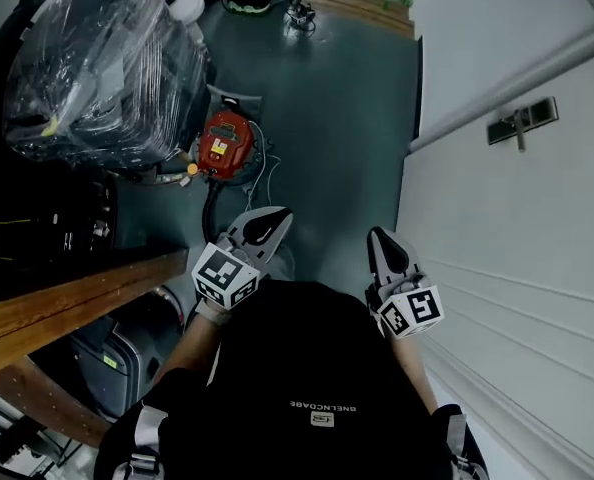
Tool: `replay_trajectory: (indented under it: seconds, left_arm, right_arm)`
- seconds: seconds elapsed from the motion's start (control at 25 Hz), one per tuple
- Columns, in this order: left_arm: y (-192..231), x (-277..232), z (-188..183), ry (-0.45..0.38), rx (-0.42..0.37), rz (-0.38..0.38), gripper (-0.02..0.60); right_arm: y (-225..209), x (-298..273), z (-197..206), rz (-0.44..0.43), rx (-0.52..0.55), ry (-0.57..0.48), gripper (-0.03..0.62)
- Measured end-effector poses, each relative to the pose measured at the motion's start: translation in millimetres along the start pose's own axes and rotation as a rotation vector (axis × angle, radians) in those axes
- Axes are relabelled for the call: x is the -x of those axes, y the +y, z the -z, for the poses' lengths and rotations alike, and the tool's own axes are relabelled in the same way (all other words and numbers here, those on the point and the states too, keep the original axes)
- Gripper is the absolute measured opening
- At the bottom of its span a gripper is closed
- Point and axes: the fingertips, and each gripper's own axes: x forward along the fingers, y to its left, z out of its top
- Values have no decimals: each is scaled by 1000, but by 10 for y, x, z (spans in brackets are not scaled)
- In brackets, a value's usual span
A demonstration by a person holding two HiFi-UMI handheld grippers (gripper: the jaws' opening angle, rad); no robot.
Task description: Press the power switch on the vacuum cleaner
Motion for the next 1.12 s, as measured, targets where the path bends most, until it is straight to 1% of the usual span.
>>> replay_trajectory:
  seconds: [0.16,0.24,0.4,0.56,0.68,0.84,1.0,1.12]
  left_arm:
    - [537,38,-85,2,22,-27,15]
    - [807,110,-97,11,31,-50,16]
    - [1331,303,-51,27,70,-127,15]
    - [1700,479,34,26,122,-187,15]
    - [1976,570,137,49,152,-240,15]
    - [2318,614,318,78,183,-306,15]
    - [2674,583,601,131,178,-368,15]
    - [2928,559,862,171,194,-409,15]
  right_arm:
    - [60,-607,-140,-33,19,17,34]
    - [158,-911,-175,-60,33,32,34]
    - [406,-1497,-174,-140,75,100,33]
    - [620,-1954,-129,-211,101,181,33]
    - [748,-2247,-62,-259,125,256,32]
    - [816,-2524,28,-313,142,342,33]
    - [845,-2700,66,-352,148,386,33]
    - [843,-2752,105,-368,157,409,33]
